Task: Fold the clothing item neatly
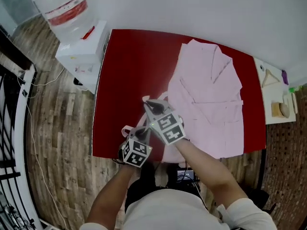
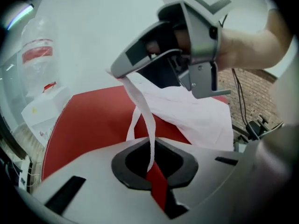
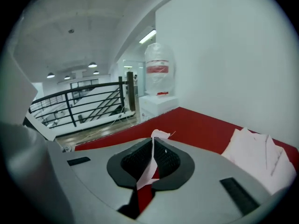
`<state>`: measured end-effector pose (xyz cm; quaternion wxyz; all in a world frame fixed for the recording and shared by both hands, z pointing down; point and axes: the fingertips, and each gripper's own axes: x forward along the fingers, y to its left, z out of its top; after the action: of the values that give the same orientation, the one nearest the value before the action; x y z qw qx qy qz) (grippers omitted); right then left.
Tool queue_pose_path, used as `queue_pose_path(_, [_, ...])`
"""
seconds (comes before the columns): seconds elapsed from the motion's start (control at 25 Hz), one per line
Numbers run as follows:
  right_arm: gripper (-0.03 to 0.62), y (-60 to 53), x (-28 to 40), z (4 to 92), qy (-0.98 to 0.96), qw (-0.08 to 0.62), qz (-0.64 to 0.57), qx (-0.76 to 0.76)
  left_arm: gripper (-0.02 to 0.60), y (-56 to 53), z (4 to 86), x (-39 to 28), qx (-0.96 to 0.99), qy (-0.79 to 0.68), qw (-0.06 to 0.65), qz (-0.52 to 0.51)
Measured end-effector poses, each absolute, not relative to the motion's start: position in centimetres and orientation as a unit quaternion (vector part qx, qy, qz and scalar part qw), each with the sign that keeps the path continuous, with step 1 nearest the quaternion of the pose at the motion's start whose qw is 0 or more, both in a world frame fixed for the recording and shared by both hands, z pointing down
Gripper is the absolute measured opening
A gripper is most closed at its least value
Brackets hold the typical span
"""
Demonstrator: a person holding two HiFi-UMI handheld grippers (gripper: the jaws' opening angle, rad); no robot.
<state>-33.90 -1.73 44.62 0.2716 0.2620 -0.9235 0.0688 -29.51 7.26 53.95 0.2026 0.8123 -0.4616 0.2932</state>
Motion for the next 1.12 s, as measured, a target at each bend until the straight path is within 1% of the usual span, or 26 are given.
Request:
queue_pose_path(0.16, [0.025, -4.2, -28.1, 41.8, -0.921, 0.227, 0.085, 0.304, 0.008, 5.4, 51.6, -25.6, 0.824, -0.458, 0.175, 0.284])
queue_pose_path(0.4, [0.025, -6.8, -19.5, 39.1, -0.913, 0.191, 0.100, 0.346, 0.008, 3.3, 48.3, -18.3, 0.844, -0.439, 0.133, 0.279])
queue_pose_path(0.8, [0.025, -8.8, -7.0, 39.4, -0.895, 0.154, 0.154, 0.389, 0.008, 2.2, 47.5, -7.7, 0.856, -0.411, 0.106, 0.295])
queue_pose_path(1.12, [0.025, -10.2, 3.4, 39.9, -0.866, 0.118, 0.195, 0.446, 0.008, 0.3, 46.6, -0.4, 0.870, -0.380, 0.067, 0.307])
